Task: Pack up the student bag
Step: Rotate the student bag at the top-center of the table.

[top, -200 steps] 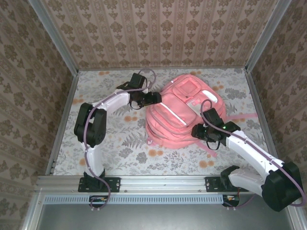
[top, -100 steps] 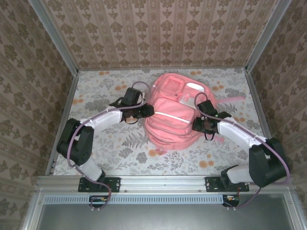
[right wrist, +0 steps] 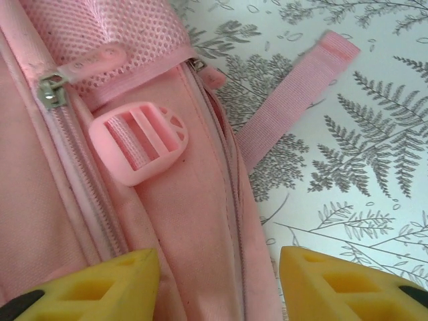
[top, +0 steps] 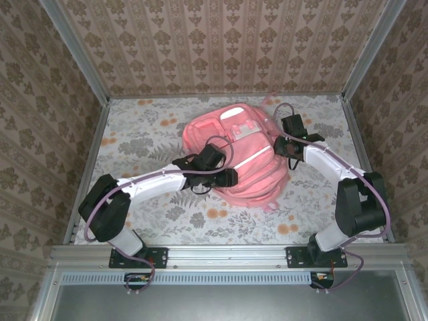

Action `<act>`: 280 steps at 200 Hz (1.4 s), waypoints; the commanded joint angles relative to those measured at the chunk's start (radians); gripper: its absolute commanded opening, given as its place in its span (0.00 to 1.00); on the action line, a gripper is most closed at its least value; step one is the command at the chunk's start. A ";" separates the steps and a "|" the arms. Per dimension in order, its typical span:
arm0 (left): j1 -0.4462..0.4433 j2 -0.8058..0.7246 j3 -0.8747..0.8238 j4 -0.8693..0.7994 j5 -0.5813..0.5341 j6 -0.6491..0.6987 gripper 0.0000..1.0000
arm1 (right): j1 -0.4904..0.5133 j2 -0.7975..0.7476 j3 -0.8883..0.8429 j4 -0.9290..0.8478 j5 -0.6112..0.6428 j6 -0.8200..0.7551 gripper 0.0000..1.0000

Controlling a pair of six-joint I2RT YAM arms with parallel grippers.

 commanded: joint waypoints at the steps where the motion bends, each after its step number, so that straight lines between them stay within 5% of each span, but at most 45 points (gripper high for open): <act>1: 0.030 -0.106 0.013 -0.073 -0.038 0.040 0.66 | 0.028 -0.108 -0.021 0.018 -0.121 -0.002 0.52; 92: 0.292 -0.268 -0.167 -0.088 -0.012 0.118 0.61 | 0.224 -0.354 -0.114 -0.046 -0.140 0.070 0.53; 166: 0.539 0.041 -0.035 0.067 0.137 0.192 0.63 | 0.474 -0.372 -0.265 0.013 -0.148 0.207 0.52; 200: 0.544 0.144 0.025 0.102 0.171 0.193 0.55 | 0.475 -0.330 -0.285 0.040 -0.106 0.197 0.51; 236: 0.537 0.138 -0.021 0.145 0.193 0.164 0.16 | 0.399 -0.255 -0.252 0.046 -0.073 0.130 0.51; 280: 0.472 0.017 -0.128 0.115 0.147 0.118 0.14 | 0.220 -0.152 -0.193 0.081 -0.122 0.015 0.51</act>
